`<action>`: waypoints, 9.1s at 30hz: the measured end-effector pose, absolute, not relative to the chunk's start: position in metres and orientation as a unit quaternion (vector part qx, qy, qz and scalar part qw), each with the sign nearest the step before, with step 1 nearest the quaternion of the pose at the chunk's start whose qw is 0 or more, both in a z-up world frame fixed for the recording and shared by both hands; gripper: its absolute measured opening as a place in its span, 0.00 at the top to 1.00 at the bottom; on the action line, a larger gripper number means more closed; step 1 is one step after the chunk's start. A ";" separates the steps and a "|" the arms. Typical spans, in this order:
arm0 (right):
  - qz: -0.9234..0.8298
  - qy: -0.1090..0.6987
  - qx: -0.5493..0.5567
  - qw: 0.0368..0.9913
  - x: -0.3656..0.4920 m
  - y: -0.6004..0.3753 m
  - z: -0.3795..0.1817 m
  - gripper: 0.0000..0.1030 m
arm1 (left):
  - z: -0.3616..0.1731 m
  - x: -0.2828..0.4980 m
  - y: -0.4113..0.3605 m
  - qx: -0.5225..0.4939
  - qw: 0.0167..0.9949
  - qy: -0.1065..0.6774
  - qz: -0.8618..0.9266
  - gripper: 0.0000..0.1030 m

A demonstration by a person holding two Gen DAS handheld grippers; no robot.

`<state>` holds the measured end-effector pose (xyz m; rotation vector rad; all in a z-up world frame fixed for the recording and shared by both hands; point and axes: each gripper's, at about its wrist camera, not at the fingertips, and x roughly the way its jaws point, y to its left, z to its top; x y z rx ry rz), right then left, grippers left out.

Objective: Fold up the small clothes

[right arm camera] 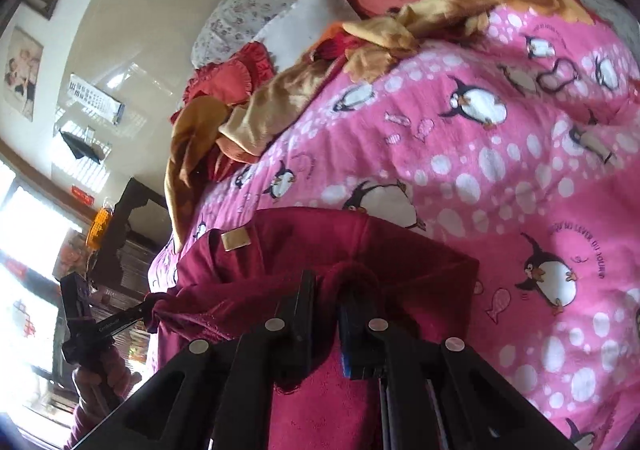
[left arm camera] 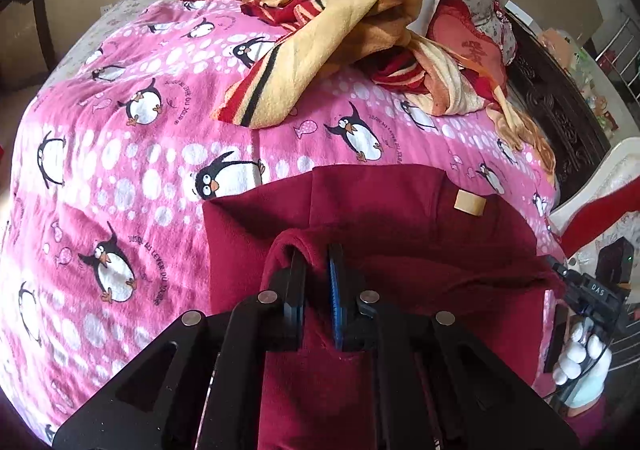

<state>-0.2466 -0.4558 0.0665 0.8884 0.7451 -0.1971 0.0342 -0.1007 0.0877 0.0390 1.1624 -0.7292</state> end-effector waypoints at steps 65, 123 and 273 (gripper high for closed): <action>-0.120 0.386 0.324 0.855 -0.337 -0.364 0.062 0.48 | 0.055 -0.052 0.012 0.094 0.768 0.523 -0.358 0.43; -0.187 0.391 0.203 0.878 -0.215 -0.383 0.062 0.57 | 0.045 -0.044 -0.059 0.141 0.802 0.492 -0.309 0.59; -0.108 0.389 0.291 0.868 -0.250 -0.430 0.079 0.79 | 0.100 -0.214 -0.237 0.158 0.671 0.454 -0.565 0.67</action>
